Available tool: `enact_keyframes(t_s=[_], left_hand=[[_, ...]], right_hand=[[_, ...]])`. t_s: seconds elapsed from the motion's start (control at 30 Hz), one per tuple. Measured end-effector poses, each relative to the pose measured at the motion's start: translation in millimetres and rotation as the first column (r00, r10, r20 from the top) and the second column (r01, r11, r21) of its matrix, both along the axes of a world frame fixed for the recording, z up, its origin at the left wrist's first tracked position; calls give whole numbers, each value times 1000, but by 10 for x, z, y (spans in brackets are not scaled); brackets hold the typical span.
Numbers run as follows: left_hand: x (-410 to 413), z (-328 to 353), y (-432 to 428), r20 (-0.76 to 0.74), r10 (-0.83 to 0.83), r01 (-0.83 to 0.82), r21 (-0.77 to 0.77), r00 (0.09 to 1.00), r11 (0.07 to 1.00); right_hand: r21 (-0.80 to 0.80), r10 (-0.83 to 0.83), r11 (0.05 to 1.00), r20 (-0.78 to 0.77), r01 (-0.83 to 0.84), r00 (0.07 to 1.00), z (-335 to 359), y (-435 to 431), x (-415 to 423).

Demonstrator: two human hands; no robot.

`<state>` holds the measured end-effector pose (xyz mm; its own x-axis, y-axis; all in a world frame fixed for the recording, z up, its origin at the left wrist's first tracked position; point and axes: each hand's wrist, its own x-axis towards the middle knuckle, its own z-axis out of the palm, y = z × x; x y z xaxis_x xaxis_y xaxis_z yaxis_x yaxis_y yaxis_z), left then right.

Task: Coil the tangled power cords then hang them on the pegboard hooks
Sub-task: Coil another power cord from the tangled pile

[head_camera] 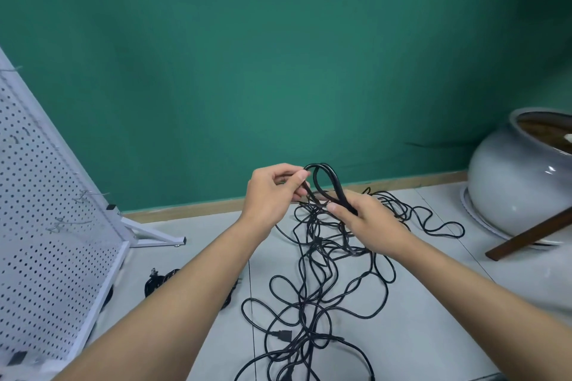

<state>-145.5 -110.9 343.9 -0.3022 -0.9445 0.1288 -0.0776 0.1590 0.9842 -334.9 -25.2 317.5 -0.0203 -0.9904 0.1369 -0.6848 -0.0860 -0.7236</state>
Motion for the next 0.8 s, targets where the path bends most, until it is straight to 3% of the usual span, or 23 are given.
enact_keyframes(t_s=[0.37, 0.47, 0.53, 0.6, 0.7, 0.8], left_hand=[[-196, -22, 56, -81, -8, 13, 63, 997, 998], [-278, -49, 125, -129, -91, 114, 188, 987, 976], [-344, -145, 147, -7, -194, 190, 243, 981, 951], [-399, -316, 174, 195, -359, 312, 232, 913, 921], [-488, -574, 265, 423, -579, 539, 224, 697, 812], [-565, -758, 353, 634, -621, 636, 253, 461, 729]], right_hand=[[29, 53, 998, -26, -52, 998, -27, -2, -86], [26, -17, 1000, 88, 14, 996, 9, 69, -162], [8, -49, 999, 193, 48, 980, 59, 112, -171], [-37, -49, 997, 260, 60, 964, 125, 151, -171], [-102, -39, 992, 340, 78, 939, 263, 207, -170], [-119, -69, 985, 392, 125, 917, 334, 242, -190]])
